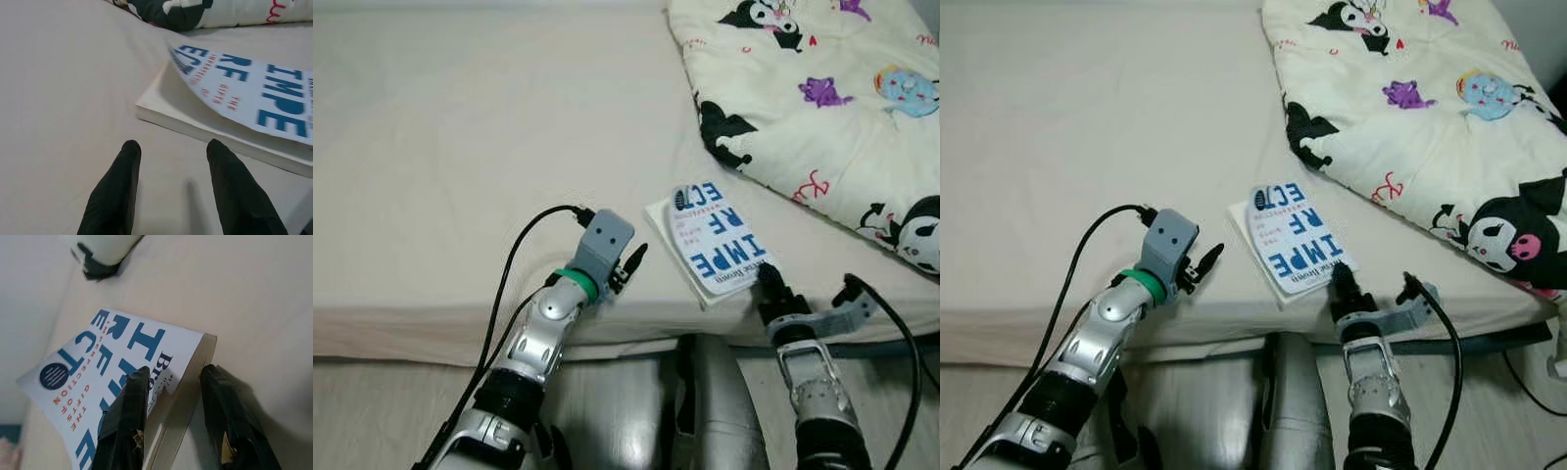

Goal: Clean up the room

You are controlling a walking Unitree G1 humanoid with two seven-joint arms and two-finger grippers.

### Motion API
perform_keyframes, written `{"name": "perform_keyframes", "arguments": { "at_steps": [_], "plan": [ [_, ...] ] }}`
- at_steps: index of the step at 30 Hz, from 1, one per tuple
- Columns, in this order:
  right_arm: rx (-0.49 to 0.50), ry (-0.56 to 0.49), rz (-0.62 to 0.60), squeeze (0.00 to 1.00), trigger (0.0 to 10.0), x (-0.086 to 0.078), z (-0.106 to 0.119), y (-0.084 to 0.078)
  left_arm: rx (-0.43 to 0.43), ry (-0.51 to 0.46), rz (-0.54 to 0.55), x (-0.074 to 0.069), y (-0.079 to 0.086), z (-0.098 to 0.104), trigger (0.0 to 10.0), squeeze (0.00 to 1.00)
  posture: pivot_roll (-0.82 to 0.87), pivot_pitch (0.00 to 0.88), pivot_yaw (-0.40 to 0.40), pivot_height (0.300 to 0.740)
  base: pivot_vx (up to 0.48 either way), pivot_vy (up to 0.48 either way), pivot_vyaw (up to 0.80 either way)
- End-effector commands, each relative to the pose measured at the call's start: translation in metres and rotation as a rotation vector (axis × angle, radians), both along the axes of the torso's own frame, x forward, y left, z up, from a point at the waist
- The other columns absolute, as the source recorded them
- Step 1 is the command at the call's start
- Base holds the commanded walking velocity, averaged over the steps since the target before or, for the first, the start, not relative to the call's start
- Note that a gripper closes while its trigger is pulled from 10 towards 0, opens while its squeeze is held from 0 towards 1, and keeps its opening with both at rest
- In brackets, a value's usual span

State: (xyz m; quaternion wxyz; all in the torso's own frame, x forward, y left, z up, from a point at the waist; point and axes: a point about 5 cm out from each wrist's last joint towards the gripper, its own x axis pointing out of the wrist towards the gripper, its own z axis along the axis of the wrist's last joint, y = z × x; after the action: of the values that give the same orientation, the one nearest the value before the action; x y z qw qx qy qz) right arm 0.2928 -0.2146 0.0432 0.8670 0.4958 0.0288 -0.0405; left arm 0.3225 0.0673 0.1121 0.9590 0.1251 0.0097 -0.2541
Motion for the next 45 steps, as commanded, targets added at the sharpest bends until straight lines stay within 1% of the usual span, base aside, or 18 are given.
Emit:
{"name": "perform_keyframes", "arguments": {
  "at_steps": [1, 2, 3, 4, 5, 6, 15, 16, 20, 24, 28, 29, 30, 31, 32, 36, 41, 45],
  "plan": [
    [0.049, 0.047, 0.029, 0.17, 10.0, -0.005, -0.012, 0.008, 0.015, 0.016, -0.005, -0.004, 0.001, -0.005, 10.0, 0.00, -0.03, 0.113, 0.052, 0.535, 0.000, 0.000, 0.00],
    [0.058, 0.062, 0.031, 0.42, 10.0, -0.004, -0.014, 0.009, 0.016, 0.016, -0.004, -0.004, 0.002, -0.005, 10.0, 0.00, -0.02, 0.116, 0.051, 0.535, 0.000, 0.000, 0.00],
    [0.058, 0.062, 0.031, 0.42, 10.0, -0.004, -0.014, 0.009, 0.016, 0.016, -0.004, -0.004, 0.002, -0.005, 10.0, 0.00, -0.02, 0.116, 0.051, 0.535, 0.000, 0.000, 0.00],
    [0.072, 0.083, 0.035, 0.58, 10.0, -0.004, -0.017, 0.010, 0.018, 0.017, -0.003, -0.005, 0.002, -0.005, 10.0, 0.00, -0.02, 0.119, 0.053, 0.535, 0.000, 0.000, 0.00],
    [0.088, 0.098, 0.037, 0.90, 10.0, -0.003, -0.019, 0.012, 0.020, 0.018, -0.002, -0.006, 0.003, -0.006, 10.0, 0.00, -0.01, 0.123, 0.055, 0.535, 0.000, 0.000, 0.00],
    [0.104, 0.108, 0.041, 1.00, 10.0, -0.003, -0.021, 0.014, 0.022, 0.019, -0.002, -0.007, 0.004, -0.006, 10.0, 0.00, -0.01, 0.125, 0.058, 0.535, 0.000, 0.000, 0.00],
    [0.130, 0.105, 0.118, 1.00, 10.0, -0.003, -0.028, 0.022, 0.032, 0.018, -0.009, -0.007, 0.004, -0.003, 10.0, 0.00, 0.01, 0.132, 0.072, 0.535, 0.000, 0.000, 0.00],
    [0.130, 0.075, 0.136, 0.03, 10.0, 0.001, -0.025, 0.023, 0.034, 0.017, -0.008, -0.006, 0.005, -0.003, 10.0, 0.00, 0.01, 0.133, 0.074, 0.535, 0.000, 0.000, 0.00],
    [0.148, 0.009, 0.179, 0.00, 10.0, 0.008, -0.016, 0.027, 0.037, 0.016, -0.005, -0.006, 0.006, -0.002, 10.0, 0.00, 0.02, 0.132, 0.075, 0.535, 0.000, 0.000, 0.00],
    [0.240, -0.112, 0.298, 0.00, 10.0, 0.016, -0.002, 0.037, 0.041, 0.013, -0.003, -0.006, 0.007, 0.000, 10.0, 0.00, 0.04, 0.140, 0.074, 0.535, 0.000, 0.000, 0.00],
    [0.265, -0.144, 0.319, 0.00, 10.0, 0.017, 0.001, 0.038, 0.041, 0.012, -0.002, -0.006, 0.007, 0.000, 10.0, 0.00, 0.05, 0.141, 0.076, 0.535, 0.000, 0.000, 0.00],
    [0.290, -0.169, 0.337, 0.00, 8.5, 0.019, 0.003, 0.040, 0.045, 0.013, 0.000, -0.007, 0.009, 0.000, 10.0, 0.00, 0.06, 0.137, 0.078, 0.535, 0.000, 0.000, 0.00],
    [0.290, -0.169, 0.337, 0.00, 8.5, 0.019, 0.003, 0.040, 0.045, 0.013, 0.000, -0.007, 0.009, 0.000, 10.0, 0.00, 0.06, 0.137, 0.078, 0.535, 0.000, 0.000, 0.00],
    [0.304, -0.184, 0.353, 0.00, 4.1, 0.020, 0.005, 0.043, 0.049, 0.014, 0.002, -0.008, 0.011, -0.001, 10.0, 0.00, 0.06, 0.135, 0.078, 0.535, 0.000, 0.000, 0.00],
    [0.314, -0.199, 0.360, 0.00, 0.0, 0.022, 0.007, 0.045, 0.052, 0.014, 0.004, -0.009, 0.012, -0.001, 10.0, 0.00, 0.06, 0.134, 0.077, 0.535, 0.000, 0.000, 0.00],
    [0.321, -0.214, 0.346, 0.00, 0.0, 0.026, 0.010, 0.045, 0.054, 0.013, 0.009, -0.007, 0.014, 0.000, 10.0, 0.00, 0.06, 0.127, 0.074, 0.535, 0.000, 0.000, 0.00],
    [0.333, -0.285, 0.289, 0.00, 0.0, 0.030, 0.018, 0.033, 0.050, 0.007, 0.010, -0.005, 0.011, 0.002, 10.0, 0.00, 0.05, 0.115, 0.070, 0.535, 0.000, 0.000, 0.00],
    [0.339, -0.294, 0.281, 0.00, 0.0, 0.030, 0.018, 0.029, 0.050, 0.009, 0.008, -0.005, 0.010, 0.001, 10.0, 0.00, 0.04, 0.109, 0.068, 0.535, 0.000, 0.000, 0.00]
  ]
}}
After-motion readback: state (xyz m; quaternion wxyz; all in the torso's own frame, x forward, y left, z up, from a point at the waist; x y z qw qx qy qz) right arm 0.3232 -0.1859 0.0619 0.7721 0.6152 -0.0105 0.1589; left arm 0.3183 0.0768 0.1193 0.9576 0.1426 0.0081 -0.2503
